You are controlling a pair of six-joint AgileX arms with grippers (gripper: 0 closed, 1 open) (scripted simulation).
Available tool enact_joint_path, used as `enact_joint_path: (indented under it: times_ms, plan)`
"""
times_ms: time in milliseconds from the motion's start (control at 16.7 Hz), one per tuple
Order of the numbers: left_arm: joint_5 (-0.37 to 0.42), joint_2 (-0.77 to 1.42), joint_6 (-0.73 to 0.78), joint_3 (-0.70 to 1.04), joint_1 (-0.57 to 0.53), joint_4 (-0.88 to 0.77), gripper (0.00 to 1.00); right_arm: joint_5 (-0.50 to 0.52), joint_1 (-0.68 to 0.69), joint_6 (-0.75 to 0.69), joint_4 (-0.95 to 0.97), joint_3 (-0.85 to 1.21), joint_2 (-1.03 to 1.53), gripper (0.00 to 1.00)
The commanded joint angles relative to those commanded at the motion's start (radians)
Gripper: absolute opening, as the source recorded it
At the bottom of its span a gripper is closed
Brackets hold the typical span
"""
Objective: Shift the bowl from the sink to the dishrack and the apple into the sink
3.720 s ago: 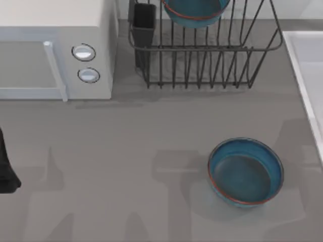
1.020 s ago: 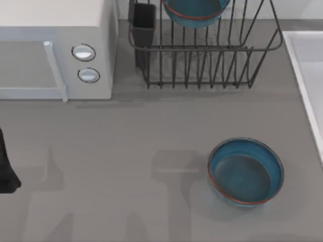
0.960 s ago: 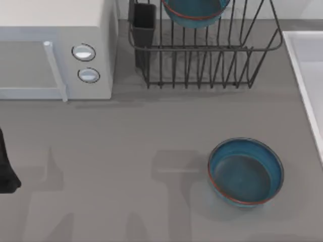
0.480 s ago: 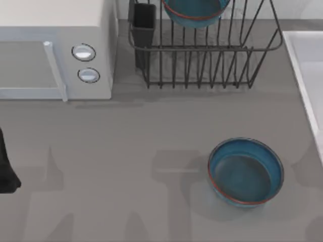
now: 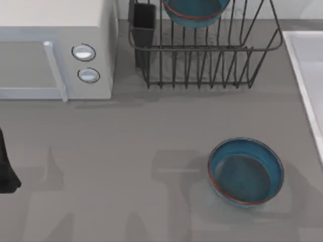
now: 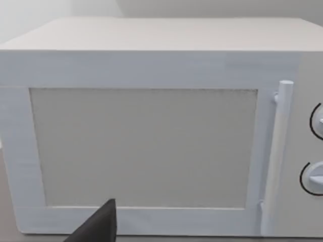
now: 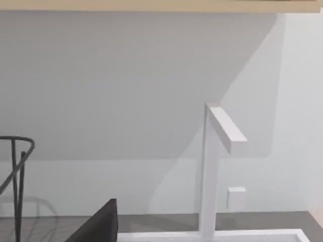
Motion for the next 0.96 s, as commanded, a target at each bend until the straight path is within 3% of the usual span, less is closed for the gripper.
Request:
enact_joint_path:
  times_ms: [480,720,960]
  plan:
    - [0.0,0.0,0.0,0.0,0.0,0.0,1.0,0.13,0.196,-0.059,-0.597,-0.091,-0.78,1.0]
    - [0.0,0.0,0.0,0.0,0.0,0.0,1.0,0.198,0.27,-0.038,-0.788,-0.22,-0.957,1.0]
    - [0.0,0.0,0.0,0.0,0.0,0.0,1.0,0.216,0.287,-0.023,-0.825,-0.253,-0.989,1.0]
